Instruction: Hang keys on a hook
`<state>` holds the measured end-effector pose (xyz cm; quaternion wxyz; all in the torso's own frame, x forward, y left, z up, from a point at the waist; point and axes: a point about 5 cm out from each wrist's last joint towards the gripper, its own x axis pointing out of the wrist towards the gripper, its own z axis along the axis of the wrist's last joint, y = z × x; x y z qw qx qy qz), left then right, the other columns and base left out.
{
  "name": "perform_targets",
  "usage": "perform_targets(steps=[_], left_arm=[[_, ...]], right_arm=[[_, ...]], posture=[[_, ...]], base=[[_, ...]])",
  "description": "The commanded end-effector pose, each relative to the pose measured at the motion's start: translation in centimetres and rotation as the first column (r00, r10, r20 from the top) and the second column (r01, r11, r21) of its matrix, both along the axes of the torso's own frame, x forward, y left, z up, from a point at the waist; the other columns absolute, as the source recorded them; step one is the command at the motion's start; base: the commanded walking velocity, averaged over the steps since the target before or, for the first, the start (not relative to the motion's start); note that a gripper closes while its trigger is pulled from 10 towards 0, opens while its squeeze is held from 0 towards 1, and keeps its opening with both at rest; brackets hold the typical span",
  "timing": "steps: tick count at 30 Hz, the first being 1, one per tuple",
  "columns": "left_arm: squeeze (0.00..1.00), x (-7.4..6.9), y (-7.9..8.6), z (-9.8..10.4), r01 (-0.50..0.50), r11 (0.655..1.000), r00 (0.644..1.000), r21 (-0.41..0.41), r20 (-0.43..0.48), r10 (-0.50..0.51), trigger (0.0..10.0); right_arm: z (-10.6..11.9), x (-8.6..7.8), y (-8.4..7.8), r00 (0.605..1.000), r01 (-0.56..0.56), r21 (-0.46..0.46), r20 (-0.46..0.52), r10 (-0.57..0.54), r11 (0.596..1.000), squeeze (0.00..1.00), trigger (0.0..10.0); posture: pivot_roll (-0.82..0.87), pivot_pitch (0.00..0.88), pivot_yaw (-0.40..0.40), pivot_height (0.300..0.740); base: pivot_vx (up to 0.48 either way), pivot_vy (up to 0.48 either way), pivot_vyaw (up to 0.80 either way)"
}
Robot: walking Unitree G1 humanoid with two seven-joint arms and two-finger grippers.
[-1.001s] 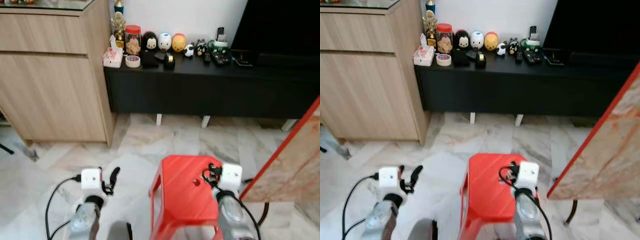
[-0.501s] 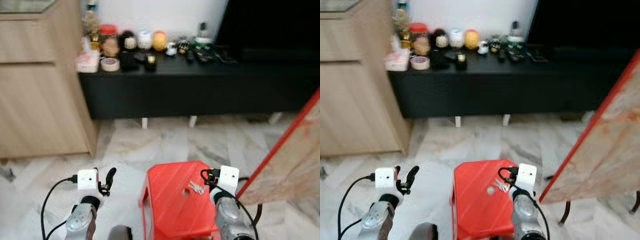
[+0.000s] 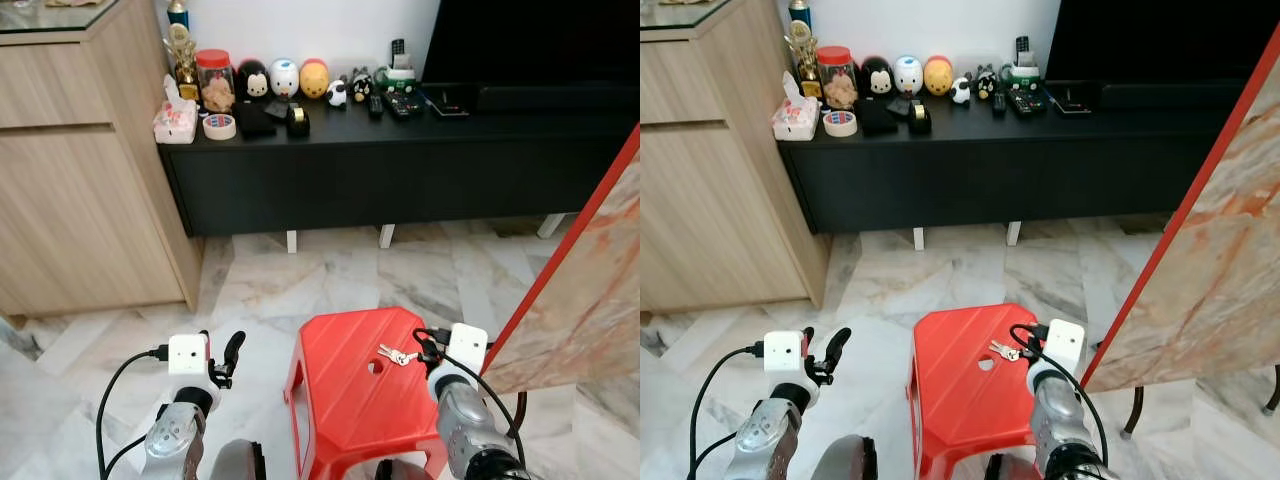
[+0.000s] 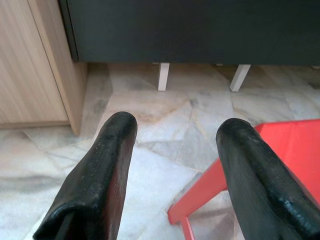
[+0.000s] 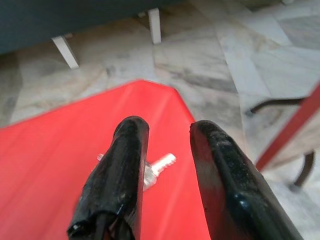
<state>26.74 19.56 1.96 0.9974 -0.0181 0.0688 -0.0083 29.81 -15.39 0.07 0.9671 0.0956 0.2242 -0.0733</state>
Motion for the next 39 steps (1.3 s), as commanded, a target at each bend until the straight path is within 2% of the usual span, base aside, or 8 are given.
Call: perform_targets(steps=[1,6,12,14,22,30,32,39], left_arm=[[0.0,0.1,-0.3,0.1,0.016,1.0,1.0,0.007,-0.003,-0.016,10.0],[0.0,0.0,-0.5,0.2,0.025,1.0,1.0,0.009,0.005,-0.025,10.0],[0.0,-0.4,-0.6,0.5,0.03,0.999,0.999,0.01,0.021,-0.031,10.0],[0.0,-0.6,-0.6,0.7,0.028,1.0,0.999,0.011,0.033,-0.028,10.0],[0.0,-0.8,-1.0,2.2,0.03,1.0,0.995,0.007,0.09,-0.03,10.0],[0.0,-1.0,-1.1,3.7,0.025,1.0,0.991,0.004,0.134,-0.025,10.0],[0.0,-1.5,-1.3,4.3,0.024,1.0,0.99,0.0,0.141,-0.024,10.0],[0.0,-2.1,-1.5,5.2,0.021,1.0,0.988,-0.005,0.152,-0.02,10.0]], right_arm=[[0.0,0.0,0.0,1.0,0.001,-0.002,-0.003,-0.001,1.0,0.0,10.0],[-0.1,-0.1,0.1,1.0,0.005,-0.001,0.002,-0.005,1.0,0.0,10.0],[0.0,-0.1,0.5,1.0,-0.002,0.001,0.011,0.002,1.0,0.0,10.0],[0.4,0.3,0.6,0.999,0.001,0.028,0.033,-0.002,1.0,0.0,10.0],[1.4,1.5,0.5,0.999,0.0,0.03,0.047,-0.002,1.0,0.0,10.0],[3.2,3.2,0.6,0.997,-0.009,0.05,0.073,0.005,0.999,0.0,10.0],[4.0,4.0,0.7,0.997,-0.015,0.055,0.079,0.01,0.998,0.0,10.0],[5.2,5.0,1.0,0.994,-0.069,0.014,0.089,0.068,0.997,0.0,10.0]], posture=[[0.09,0.064,-0.082,0.591],[0.1,0.09,-0.078,0.567],[0.1,0.118,-0.075,0.567],[0.11,0.138,-0.076,0.567],[0.13,0.179,-0.076,0.567],[0.14,0.211,-0.08,0.567],[0.15,0.231,-0.081,0.567],[0.16,0.255,-0.085,0.567]], base=[[0.0,0.0,0.0],[0.0,0.0,0.0],[0.0,0.0,0.0],[0.0,0.0,0.0],[0.0,0.0,0.0],[0.0,0.0,0.0],[0.0,0.0,0.0],[0.0,0.0,0.0]])
